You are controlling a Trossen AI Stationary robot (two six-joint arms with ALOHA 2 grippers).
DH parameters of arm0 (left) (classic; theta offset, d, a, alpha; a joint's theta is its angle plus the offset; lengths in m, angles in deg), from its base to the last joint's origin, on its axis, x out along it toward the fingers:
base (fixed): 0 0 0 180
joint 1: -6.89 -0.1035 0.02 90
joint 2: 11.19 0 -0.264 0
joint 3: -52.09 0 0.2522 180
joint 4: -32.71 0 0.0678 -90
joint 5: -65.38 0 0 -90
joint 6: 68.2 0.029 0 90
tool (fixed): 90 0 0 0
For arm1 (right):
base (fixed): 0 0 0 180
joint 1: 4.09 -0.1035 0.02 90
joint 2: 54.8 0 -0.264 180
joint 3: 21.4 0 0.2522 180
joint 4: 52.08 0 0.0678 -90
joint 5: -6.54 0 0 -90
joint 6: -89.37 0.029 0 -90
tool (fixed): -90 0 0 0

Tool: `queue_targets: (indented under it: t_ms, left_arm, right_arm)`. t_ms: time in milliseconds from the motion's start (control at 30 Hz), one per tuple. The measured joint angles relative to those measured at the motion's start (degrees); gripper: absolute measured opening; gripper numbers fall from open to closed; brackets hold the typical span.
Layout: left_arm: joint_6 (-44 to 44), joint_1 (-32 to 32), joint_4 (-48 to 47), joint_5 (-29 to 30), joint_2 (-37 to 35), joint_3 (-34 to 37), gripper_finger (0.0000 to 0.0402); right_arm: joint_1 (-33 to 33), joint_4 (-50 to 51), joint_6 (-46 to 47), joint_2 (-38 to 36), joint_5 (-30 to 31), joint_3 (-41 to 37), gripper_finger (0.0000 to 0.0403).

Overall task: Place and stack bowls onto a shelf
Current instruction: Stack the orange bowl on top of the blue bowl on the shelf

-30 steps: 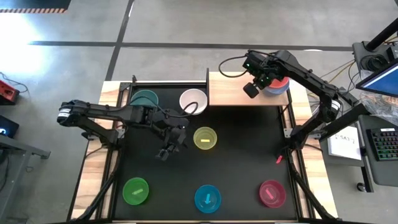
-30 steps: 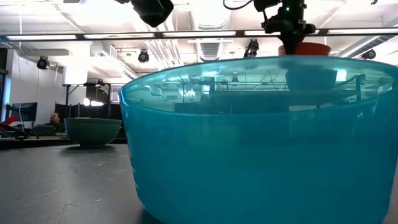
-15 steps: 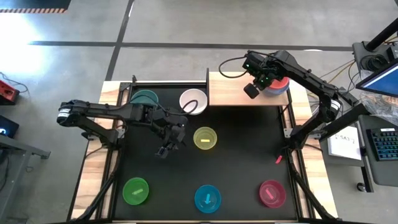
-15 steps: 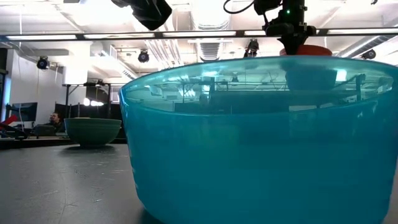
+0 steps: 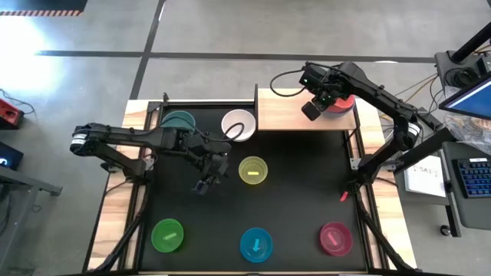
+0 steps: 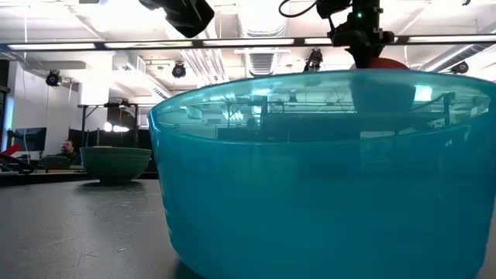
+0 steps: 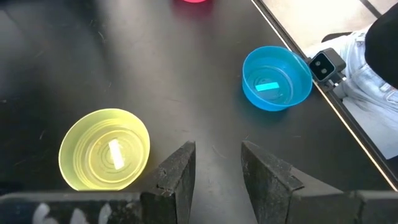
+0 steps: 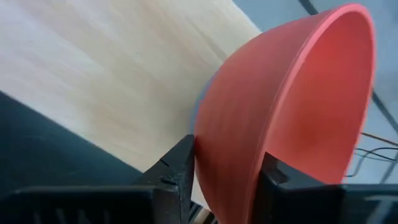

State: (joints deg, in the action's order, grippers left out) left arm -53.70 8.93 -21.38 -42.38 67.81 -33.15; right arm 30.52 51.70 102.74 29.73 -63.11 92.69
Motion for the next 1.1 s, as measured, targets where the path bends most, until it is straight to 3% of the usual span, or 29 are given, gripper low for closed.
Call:
queue_targets:
  t_ms: [367, 500, 833, 1100]
  left_arm:
    - [0.0, -0.7, 0.0, 0.5, -0.1, 0.0, 0.0111]
    - [0.0, -0.9, 0.0, 0.5, -0.1, 0.0, 0.0111]
    - [0.6, -1.0, 0.0, 0.5, -0.1, 0.0, 0.0111]
    - [0.6, -1.0, -0.4, 0.5, -0.1, 0.0, 0.0111]
  right_arm:
    - [2.2, 0.0, -1.4, 0.0, -0.6, 0.0, 0.0012]
    - [2.6, 0.0, -1.7, 0.0, -5.2, 0.0, 0.001]
    - [2.6, 0.0, -0.9, 0.0, -5.3, -0.5, 0.0009]
    - [2.6, 0.0, 0.1, 0.0, -5.2, -5.5, 0.0009]
